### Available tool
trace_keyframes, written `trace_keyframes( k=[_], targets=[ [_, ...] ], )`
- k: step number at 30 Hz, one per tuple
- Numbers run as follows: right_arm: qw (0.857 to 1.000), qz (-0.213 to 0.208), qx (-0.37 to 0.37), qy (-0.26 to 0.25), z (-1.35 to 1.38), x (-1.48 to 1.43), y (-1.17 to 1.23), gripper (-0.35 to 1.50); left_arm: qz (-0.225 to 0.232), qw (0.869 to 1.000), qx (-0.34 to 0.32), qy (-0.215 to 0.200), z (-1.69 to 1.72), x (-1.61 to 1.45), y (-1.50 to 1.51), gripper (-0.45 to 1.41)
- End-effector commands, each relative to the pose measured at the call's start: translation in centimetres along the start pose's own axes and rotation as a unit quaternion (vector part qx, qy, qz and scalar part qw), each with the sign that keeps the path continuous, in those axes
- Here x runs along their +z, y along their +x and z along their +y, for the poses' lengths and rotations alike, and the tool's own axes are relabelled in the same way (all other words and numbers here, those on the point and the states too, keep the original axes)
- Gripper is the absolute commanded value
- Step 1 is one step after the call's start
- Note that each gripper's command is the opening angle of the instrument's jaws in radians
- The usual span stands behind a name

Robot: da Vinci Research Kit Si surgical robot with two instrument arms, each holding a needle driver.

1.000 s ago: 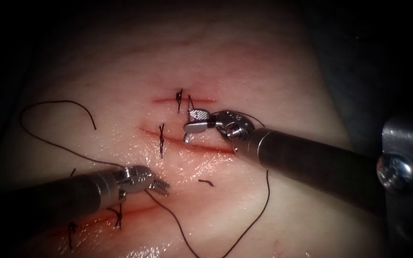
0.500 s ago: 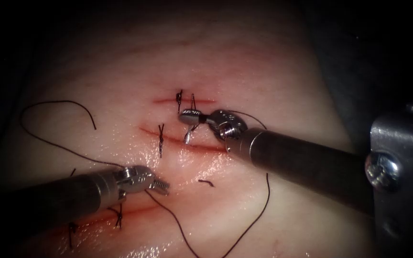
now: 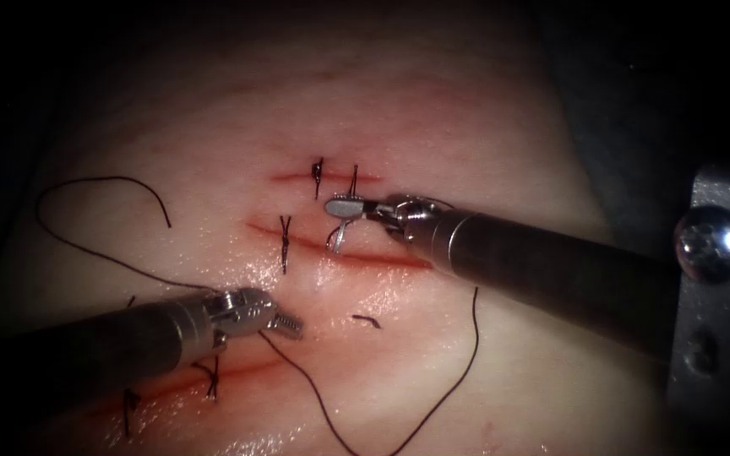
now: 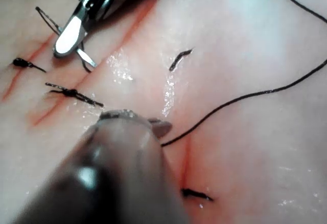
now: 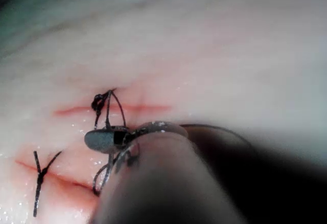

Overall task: Wound Closure
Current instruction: With the right needle driver throw the needle through the bottom of the cut.

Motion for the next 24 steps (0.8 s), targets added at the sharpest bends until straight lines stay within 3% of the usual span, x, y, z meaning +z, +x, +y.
trace_keyframes(
  k=[1, 7, 17, 24],
  targets=[
    [1.0, 0.001, 0.012, 0.01, -0.02, 0.11, 0.09, -0.35, 0.0, 1.0, -0.001, 0.001, -0.04, 0.08, 0.03, -0.23],
    [0.997, -0.014, 0.064, 0.047, -0.04, 0.15, 0.02, -0.35, 0.0, 1.0, -0.001, 0.002, -0.06, 0.1, 0.05, -0.23],
    [0.985, -0.07, 0.138, 0.08, -0.16, 0.19, -0.48, -0.35, 0.001, 1.0, 0.001, 0.0, -0.08, 0.08, 0.02, -0.23],
    [0.975, -0.087, 0.186, 0.086, -0.28, 0.22, -0.73, -0.35, 0.001, 1.0, 0.0, 0.0, -0.09, 0.07, 0.03, -0.23]
  ],
)
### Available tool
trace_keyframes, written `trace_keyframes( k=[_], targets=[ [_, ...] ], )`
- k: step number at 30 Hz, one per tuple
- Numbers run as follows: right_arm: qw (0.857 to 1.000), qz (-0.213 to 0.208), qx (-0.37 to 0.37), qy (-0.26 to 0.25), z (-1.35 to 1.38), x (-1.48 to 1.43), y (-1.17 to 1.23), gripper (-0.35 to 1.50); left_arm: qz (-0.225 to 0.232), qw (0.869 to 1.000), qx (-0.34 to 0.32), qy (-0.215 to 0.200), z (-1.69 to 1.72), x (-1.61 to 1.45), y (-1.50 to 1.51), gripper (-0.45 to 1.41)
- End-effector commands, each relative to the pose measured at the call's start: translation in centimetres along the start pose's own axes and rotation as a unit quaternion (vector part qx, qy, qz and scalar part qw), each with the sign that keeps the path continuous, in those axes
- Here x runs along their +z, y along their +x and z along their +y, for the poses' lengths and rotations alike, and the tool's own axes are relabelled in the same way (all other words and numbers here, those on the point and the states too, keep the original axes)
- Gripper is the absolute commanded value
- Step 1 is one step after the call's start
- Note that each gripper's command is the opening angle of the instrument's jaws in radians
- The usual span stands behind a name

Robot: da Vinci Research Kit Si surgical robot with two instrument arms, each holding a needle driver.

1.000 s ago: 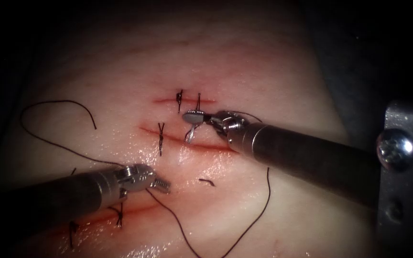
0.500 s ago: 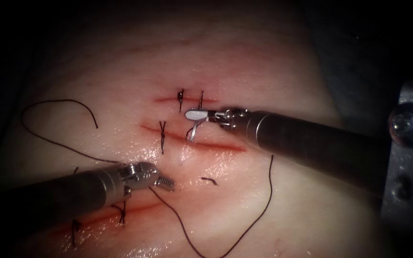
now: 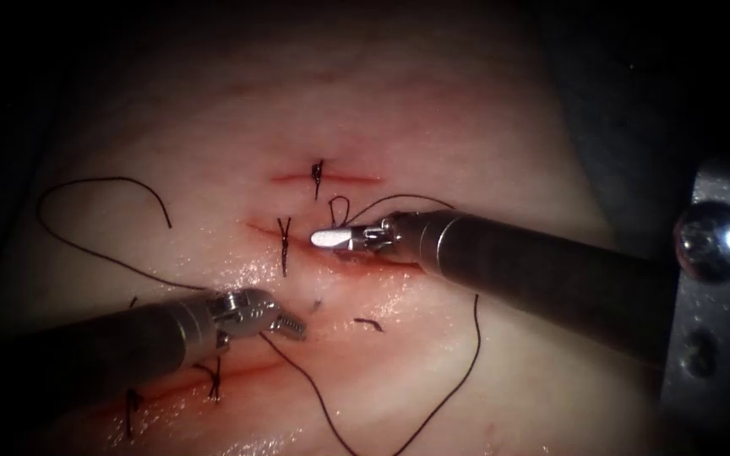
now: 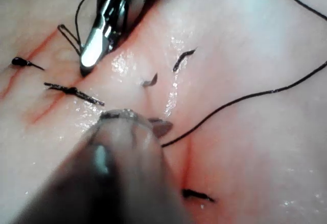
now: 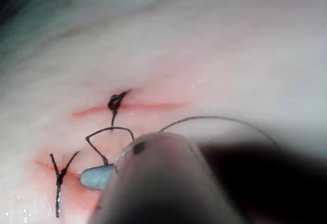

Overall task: Wound Closure
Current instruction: With the right needle driver throw the needle through the bottom of the cut, then pull the needle through the incision with the left needle driver.

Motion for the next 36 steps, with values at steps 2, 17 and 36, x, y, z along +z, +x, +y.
trace_keyframes(
  k=[2, 17, 36],
  targets=[
    [0.999, -0.006, 0.031, 0.002, 0.13, 0.11, -0.07, -0.35, 0.0, 1.0, 0.0, 0.0, -0.04, 0.06, 0.02, -0.23],
    [1.0, 0.018, 0.003, 0.021, 0.19, 0.13, -0.15, 0.98, 0.011, 1.0, 0.0, 0.007, -0.05, -0.04, 0.03, -0.3],
    [0.996, -0.016, -0.088, 0.021, -0.43, -0.94, 0.25, 1.18, 0.167, 0.974, 0.103, 0.116, -0.23, -0.45, 0.36, 0.31]
  ],
)
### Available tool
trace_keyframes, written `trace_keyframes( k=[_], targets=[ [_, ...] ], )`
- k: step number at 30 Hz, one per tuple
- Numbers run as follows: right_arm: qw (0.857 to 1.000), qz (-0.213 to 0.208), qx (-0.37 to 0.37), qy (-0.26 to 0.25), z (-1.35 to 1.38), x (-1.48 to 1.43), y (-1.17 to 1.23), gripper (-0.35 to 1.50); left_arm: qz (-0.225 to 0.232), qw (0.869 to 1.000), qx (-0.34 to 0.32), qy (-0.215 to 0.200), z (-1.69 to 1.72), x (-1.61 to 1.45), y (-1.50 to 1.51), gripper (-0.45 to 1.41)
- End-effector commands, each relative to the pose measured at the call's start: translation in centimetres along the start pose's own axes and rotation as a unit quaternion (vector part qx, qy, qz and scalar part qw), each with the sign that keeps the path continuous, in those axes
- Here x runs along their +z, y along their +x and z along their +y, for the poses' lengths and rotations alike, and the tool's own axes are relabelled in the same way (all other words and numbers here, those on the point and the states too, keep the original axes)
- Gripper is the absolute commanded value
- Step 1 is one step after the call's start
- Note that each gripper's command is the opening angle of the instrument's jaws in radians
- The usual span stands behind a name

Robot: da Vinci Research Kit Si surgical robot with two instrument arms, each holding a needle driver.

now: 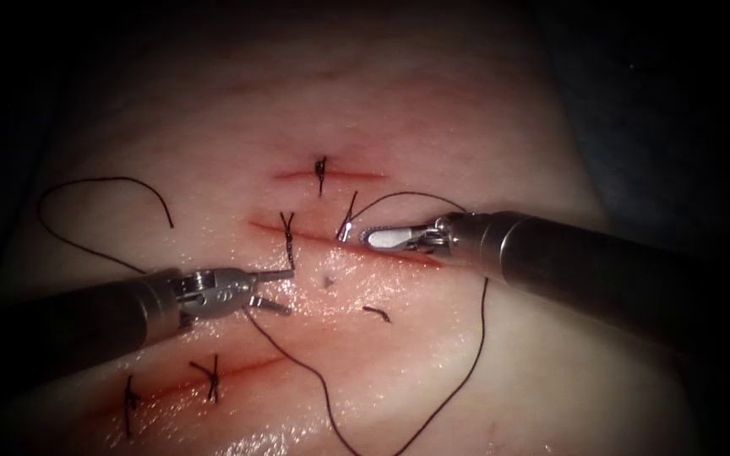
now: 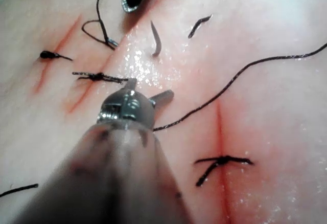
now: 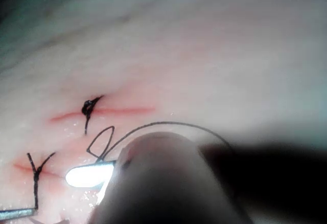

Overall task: Wound Closure
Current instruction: Pull the needle through the incision with the left needle driver.

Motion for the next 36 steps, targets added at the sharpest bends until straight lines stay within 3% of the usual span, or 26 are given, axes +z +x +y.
trace_keyframes(
  k=[1, 7, 16, 22, 24, 30, 32, 36],
  targets=[
    [1.0, -0.005, 0.0, -0.001, 0.02, -0.06, 0.06, 1.16, 0.009, 1.0, 0.003, -0.001, -0.04, 0.11, 0.01, 0.31],
    [1.0, -0.019, -0.005, -0.001, -0.06, -0.35, 0.06, 1.11, 0.042, 0.999, 0.025, -0.016, -0.06, 0.3, 0.15, 0.31],
    [1.0, -0.015, -0.018, 0.003, -0.04, -0.3, 0.06, 1.11, 0.068, 0.997, 0.026, -0.038, -0.12, 0.47, 0.21, 0.17],
    [0.999, -0.007, -0.027, 0.018, -0.07, -0.25, 0.0, 1.13, 0.082, 0.995, 0.03, -0.049, -0.24, 0.61, 0.15, -0.13],
    [0.999, -0.005, -0.033, 0.02, -0.07, -0.24, -0.01, 1.15, 0.094, 0.993, 0.035, -0.058, -0.27, 0.65, 0.15, -0.45],
    [0.998, -0.003, -0.064, 0.02, -0.11, -0.22, -0.01, 1.25, 0.112, 0.985, -0.011, -0.127, -0.3, 0.68, 0.14, -0.45],
    [0.988, 0.001, -0.155, 0.017, -0.17, -0.19, -0.01, 1.25, 0.124, 0.978, -0.053, -0.158, -0.28, 0.64, 0.14, -0.45],
    [0.95, -0.007, -0.31, 0.028, -0.25, -0.1, 0.02, 1.27, 0.131, 0.964, -0.122, -0.198, -0.22, 0.6, 0.15, -0.45]
  ],
)
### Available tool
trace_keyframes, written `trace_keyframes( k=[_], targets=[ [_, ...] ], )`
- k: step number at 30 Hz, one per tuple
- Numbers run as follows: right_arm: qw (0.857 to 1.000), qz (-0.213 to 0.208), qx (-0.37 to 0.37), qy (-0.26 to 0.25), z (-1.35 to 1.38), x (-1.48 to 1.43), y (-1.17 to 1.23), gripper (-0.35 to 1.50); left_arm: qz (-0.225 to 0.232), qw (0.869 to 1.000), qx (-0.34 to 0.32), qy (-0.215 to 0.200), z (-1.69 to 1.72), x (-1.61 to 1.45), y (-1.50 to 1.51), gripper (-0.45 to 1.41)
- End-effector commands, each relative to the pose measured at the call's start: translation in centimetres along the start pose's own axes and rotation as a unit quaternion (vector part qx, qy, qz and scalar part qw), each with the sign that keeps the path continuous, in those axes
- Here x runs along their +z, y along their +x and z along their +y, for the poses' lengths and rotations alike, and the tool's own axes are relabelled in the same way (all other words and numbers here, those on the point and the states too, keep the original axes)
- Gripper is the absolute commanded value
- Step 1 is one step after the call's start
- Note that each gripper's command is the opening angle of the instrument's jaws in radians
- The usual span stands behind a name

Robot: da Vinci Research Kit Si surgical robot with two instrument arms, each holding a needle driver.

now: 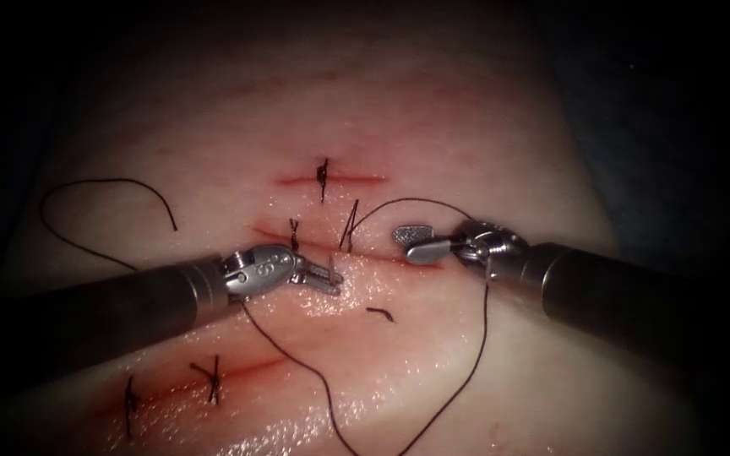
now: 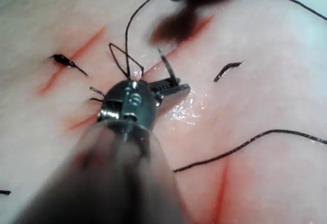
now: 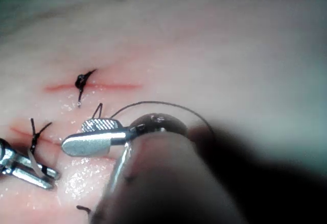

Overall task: Wound Closure
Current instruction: Pull the needle through the incision with the left needle driver.

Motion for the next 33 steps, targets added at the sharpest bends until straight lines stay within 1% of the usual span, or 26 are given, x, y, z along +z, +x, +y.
trace_keyframes(
  k=[1, 2, 4, 6, 9, 13, 16, 18, 19, 22, 23, 25, 26, 27, 28, 29, 30, 33],
  targets=[
    [0.999, -0.004, -0.031, 0.006, 0.05, 0.13, -0.03, 1.27, 0.003, 1.0, -0.016, -0.006, -0.04, 0.05, -0.01, -0.45],
    [0.997, -0.012, -0.079, 0.0, 0.05, 0.19, -0.02, 1.27, 0.008, 0.998, -0.052, -0.017, 0.01, 0.05, 0.01, -0.45],
    [0.991, -0.03, -0.128, -0.008, 0.04, 0.23, -0.03, 1.27, 0.012, 0.996, -0.085, -0.023, 0.04, 0.04, 0.04, -0.45],
    [0.986, -0.056, -0.153, -0.017, 0.04, 0.28, -0.05, 1.3, 0.015, 0.992, -0.12, -0.032, 0.09, 0.02, 0.07, -0.45],
    [0.979, -0.083, -0.187, -0.019, 0.02, 0.32, -0.11, 1.35, 0.018, 0.984, -0.168, -0.051, 0.16, -0.01, 0.12, -0.45],
    [0.969, -0.098, -0.226, -0.015, -0.03, 0.36, -0.2, 1.38, 0.03, 0.97, -0.229, -0.081, 0.22, -0.08, 0.21, -0.45],
    [0.96, -0.099, -0.262, -0.008, -0.08, 0.37, -0.28, 1.37, 0.052, 0.953, -0.275, -0.115, 0.26, -0.13, 0.26, -0.45],
    [0.956, -0.101, -0.275, -0.005, -0.1, 0.39, -0.33, 1.37, 0.058, 0.944, -0.297, -0.132, 0.28, -0.16, 0.29, -0.45],
    [0.955, -0.103, -0.278, -0.003, -0.11, 0.4, -0.36, 1.37, 0.058, 0.942, -0.301, -0.137, 0.29, -0.16, 0.31, -0.45],
    [0.951, -0.113, -0.288, 0.004, -0.1, 0.43, -0.47, 1.32, 0.057, 0.937, -0.316, -0.137, 0.35, -0.17, 0.39, -0.45],
    [0.95, -0.116, -0.289, 0.004, -0.08, 0.44, -0.49, 1.3, 0.056, 0.933, -0.327, -0.139, 0.38, -0.17, 0.41, -0.45],
    [0.945, -0.126, -0.301, 0.004, -0.05, 0.47, -0.53, 1.3, 0.055, 0.93, -0.335, -0.141, 0.43, -0.18, 0.46, -0.45],
    [0.938, -0.129, -0.322, -0.006, -0.04, 0.51, -0.54, 1.3, 0.055, 0.928, -0.339, -0.144, 0.48, -0.2, 0.52, -0.45],
    [0.93, -0.127, -0.345, -0.014, -0.04, 0.53, -0.54, 1.3, 0.056, 0.927, -0.341, -0.144, 0.54, -0.23, 0.57, -0.45],
    [0.926, -0.125, -0.356, -0.02, -0.04, 0.55, -0.54, 1.3, 0.056, 0.927, -0.342, -0.145, 0.58, -0.27, 0.62, -0.45],
    [0.923, -0.128, -0.362, -0.025, -0.04, 0.57, -0.55, 1.32, 0.057, 0.931, -0.33, -0.146, 0.61, -0.3, 0.66, -0.45],
    [0.916, -0.134, -0.375, -0.042, -0.02, 0.59, -0.56, 1.32, 0.068, 0.949, -0.271, -0.147, 0.69, -0.38, 0.77, -0.45],
    [0.908, -0.148, -0.381, -0.089, -0.01, 0.61, -0.57, 1.32, 0.078, 0.973, -0.182, -0.122, 0.82, -0.49, 0.93, -0.45]
  ],
)
